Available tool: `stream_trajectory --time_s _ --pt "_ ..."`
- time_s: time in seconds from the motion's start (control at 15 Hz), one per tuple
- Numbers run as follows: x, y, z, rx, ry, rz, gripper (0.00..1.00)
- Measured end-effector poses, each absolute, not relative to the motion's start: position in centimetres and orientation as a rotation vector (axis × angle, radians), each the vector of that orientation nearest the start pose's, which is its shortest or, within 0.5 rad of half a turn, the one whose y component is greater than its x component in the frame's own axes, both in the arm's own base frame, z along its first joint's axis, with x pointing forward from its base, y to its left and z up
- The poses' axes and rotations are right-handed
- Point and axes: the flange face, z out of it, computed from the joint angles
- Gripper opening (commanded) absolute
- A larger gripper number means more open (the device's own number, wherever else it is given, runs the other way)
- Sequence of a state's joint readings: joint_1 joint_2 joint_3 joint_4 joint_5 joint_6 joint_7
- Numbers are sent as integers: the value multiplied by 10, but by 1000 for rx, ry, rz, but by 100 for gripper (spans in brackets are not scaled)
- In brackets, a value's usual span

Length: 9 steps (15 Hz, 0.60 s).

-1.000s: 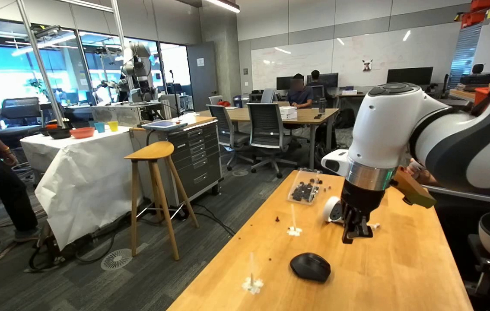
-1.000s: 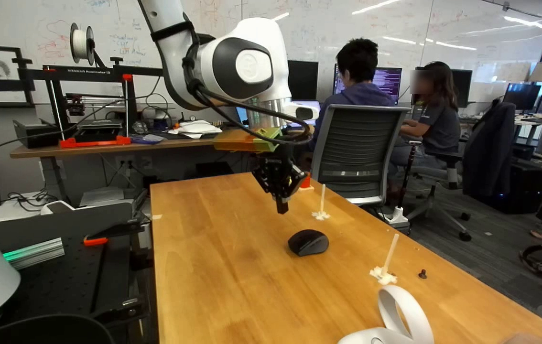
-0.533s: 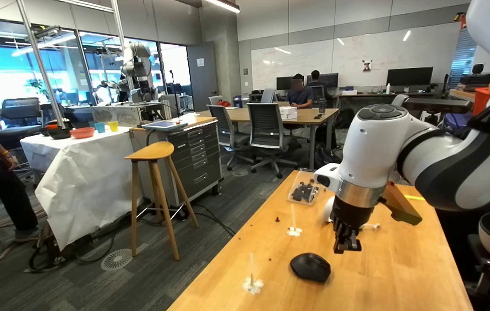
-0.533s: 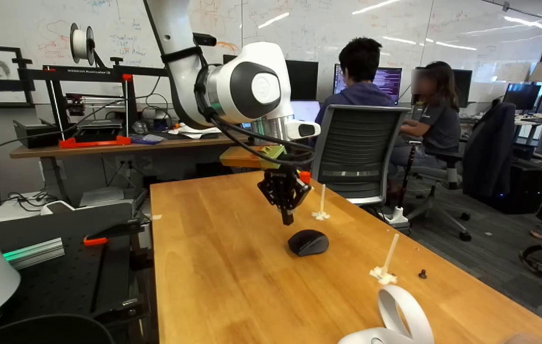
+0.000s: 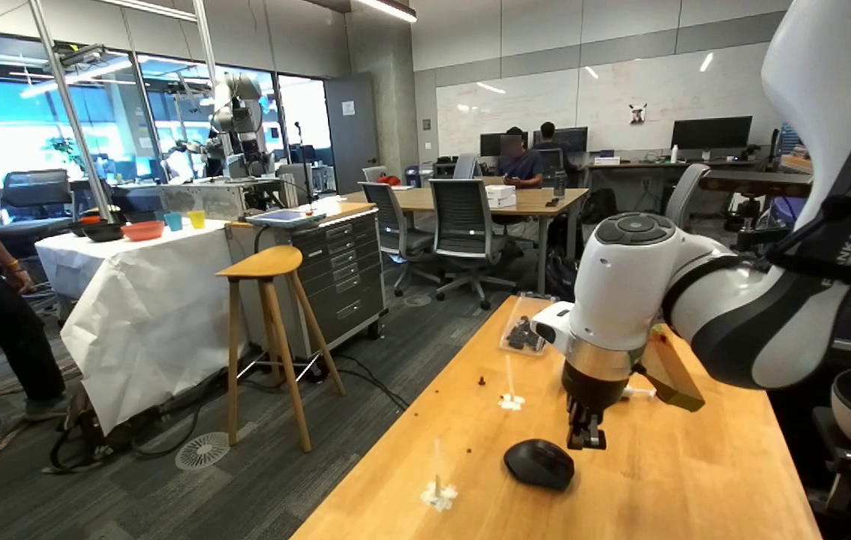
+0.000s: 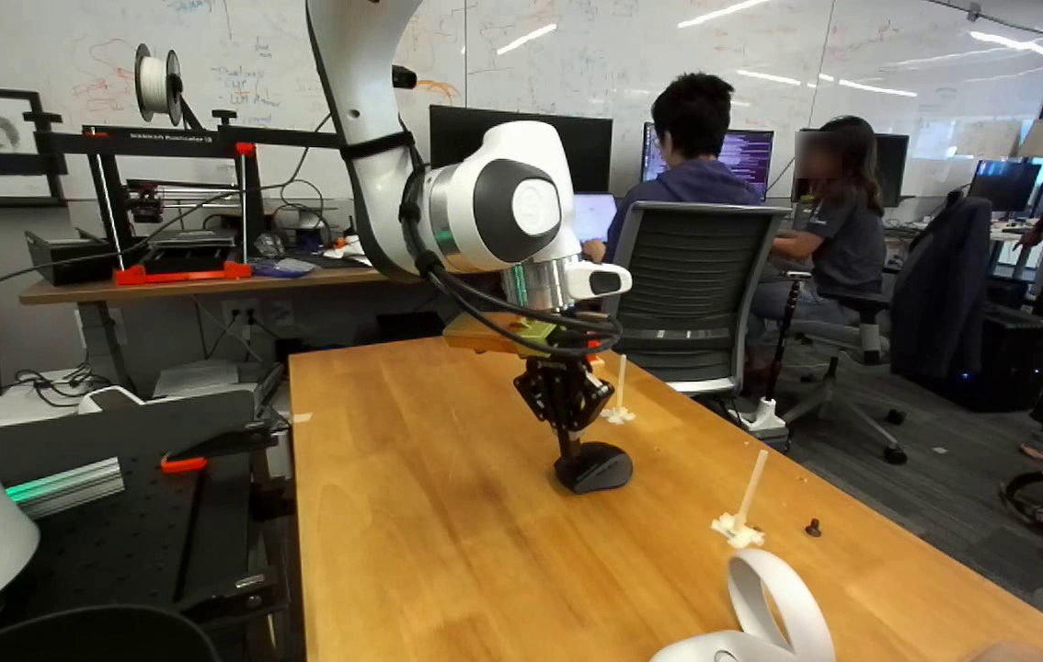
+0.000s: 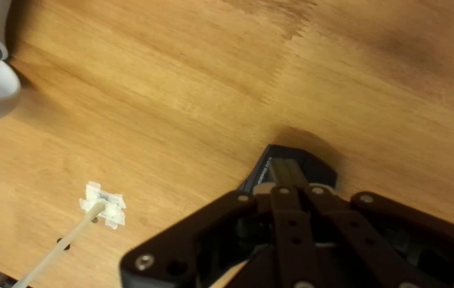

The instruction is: Press the left button on the mouse

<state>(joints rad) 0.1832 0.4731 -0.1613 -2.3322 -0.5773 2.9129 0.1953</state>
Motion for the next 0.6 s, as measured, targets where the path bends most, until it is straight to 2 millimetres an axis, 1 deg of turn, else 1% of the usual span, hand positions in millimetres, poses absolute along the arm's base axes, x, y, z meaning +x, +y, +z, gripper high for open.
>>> stream_trajectory --time_s 0.27,0.6 --pt "514 38 130 -3300 -654 -175 1" --pt "511 39 118 -3303 -639 -155 1"
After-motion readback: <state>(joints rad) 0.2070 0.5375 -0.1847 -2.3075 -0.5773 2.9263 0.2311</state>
